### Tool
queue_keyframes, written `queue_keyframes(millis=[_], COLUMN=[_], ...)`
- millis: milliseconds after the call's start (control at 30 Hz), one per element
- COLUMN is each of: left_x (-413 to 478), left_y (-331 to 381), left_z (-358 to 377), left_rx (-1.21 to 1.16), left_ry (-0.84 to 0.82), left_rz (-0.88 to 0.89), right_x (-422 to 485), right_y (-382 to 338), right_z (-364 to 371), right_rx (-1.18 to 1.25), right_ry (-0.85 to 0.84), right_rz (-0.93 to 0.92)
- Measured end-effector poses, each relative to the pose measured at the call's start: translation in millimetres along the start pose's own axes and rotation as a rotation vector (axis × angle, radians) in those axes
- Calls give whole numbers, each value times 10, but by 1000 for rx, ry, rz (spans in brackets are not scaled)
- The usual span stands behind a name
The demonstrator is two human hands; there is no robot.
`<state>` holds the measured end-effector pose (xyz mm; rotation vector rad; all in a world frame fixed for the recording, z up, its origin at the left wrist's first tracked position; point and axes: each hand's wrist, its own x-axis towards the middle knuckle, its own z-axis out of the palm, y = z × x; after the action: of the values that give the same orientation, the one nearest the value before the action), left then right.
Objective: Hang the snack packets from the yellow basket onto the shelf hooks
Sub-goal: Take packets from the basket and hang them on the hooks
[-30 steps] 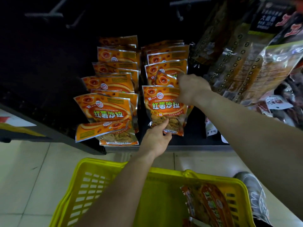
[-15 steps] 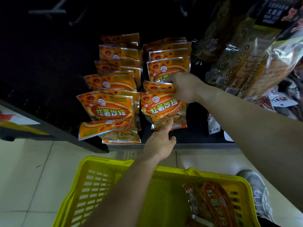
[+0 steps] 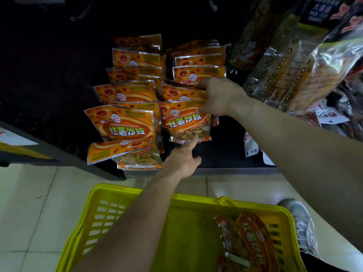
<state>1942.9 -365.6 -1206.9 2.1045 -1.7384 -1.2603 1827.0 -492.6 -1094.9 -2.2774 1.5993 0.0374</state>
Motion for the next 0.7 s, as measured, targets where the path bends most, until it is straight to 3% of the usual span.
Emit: queue_keyframes(millis=[367,700], left_x=[-400,-1360], left_y=[42,32], left_z=[-158,-357], left_rx=[-19,-14], left_ry=[103,99], left_rz=[14,37], right_x=[-309,-1411], right_y=[-123,-99], right_z=[-150,-450], right_rx=[-132,7], right_ry=[125,152], right_rz=[-3,53])
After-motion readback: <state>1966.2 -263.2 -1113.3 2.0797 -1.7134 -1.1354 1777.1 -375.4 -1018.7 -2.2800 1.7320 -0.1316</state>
